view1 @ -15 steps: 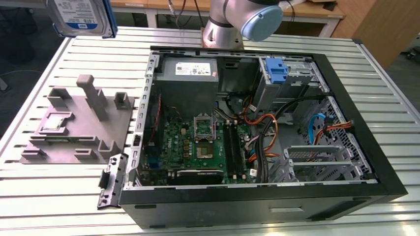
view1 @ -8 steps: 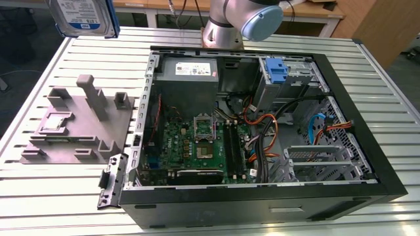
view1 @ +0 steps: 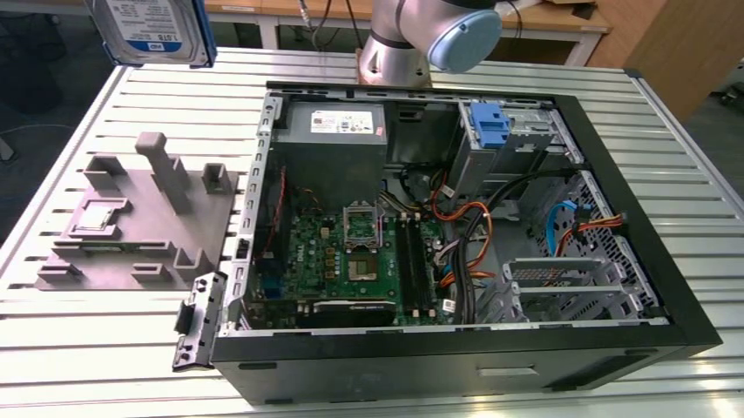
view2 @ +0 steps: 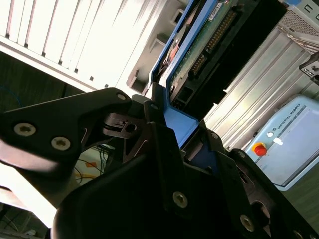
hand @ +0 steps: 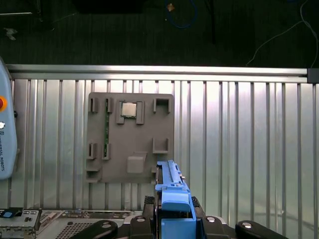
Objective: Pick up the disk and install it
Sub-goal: 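Pick up the disk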
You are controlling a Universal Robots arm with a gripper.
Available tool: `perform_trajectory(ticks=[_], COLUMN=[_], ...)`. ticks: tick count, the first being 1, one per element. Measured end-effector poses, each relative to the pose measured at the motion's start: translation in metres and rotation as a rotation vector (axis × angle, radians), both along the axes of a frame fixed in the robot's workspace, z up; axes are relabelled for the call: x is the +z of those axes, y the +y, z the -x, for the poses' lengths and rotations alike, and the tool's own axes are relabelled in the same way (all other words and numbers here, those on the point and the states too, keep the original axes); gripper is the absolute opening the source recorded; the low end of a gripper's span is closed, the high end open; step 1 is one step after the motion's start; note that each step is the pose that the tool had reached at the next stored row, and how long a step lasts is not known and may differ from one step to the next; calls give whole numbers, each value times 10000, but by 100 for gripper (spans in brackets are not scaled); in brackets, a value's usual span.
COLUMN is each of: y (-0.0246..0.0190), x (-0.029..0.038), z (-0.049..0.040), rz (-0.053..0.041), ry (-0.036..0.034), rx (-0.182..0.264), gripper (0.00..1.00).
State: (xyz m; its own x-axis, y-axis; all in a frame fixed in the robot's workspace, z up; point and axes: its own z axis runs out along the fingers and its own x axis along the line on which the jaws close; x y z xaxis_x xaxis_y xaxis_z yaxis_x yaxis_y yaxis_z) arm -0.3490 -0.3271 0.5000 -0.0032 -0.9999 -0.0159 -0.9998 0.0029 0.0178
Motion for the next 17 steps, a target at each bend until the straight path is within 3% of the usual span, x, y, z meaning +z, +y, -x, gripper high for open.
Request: perform_trajectory(ticks=[17], y=[0], x=[0], z=[-90], rz=[0], ry=[-1], rx=[1], gripper=[36])
